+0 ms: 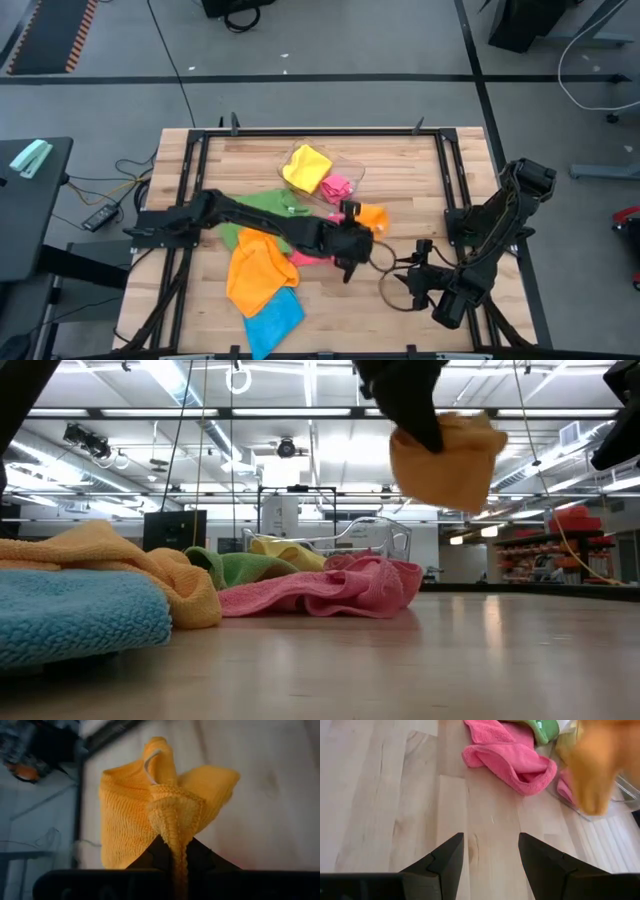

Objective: Fold microfiber towels
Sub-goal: Put the right orange towel into the transparent bin

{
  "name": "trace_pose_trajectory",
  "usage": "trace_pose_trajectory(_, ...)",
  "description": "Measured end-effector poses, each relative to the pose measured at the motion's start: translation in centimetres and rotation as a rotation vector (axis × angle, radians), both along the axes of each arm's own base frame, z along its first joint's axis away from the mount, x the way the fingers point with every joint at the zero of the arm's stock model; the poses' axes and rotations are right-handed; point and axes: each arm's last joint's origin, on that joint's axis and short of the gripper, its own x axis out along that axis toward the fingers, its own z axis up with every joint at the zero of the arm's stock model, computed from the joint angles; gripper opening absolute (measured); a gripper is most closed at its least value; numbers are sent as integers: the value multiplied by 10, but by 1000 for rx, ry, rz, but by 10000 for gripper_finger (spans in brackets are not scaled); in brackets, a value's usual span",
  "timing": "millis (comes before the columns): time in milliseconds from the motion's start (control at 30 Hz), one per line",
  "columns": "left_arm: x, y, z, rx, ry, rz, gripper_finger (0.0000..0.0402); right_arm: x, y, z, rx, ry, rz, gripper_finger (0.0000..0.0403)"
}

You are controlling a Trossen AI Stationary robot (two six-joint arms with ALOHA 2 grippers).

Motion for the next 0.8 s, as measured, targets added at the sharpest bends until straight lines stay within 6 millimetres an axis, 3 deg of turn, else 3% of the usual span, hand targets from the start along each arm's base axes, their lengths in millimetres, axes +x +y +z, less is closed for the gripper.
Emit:
trace_pose_trajectory(133,-5,23,24,29,-29,21,26,0,0,0,3,-2,-1,200)
trace_pose_trajectory(233,-7,45,28,51,1,54,26,0,0,0,4,-3,-3,200)
trace_pose_trajectory(800,-29,182,12,162,360,256,26,-2,1,0,15,-11,-12,200)
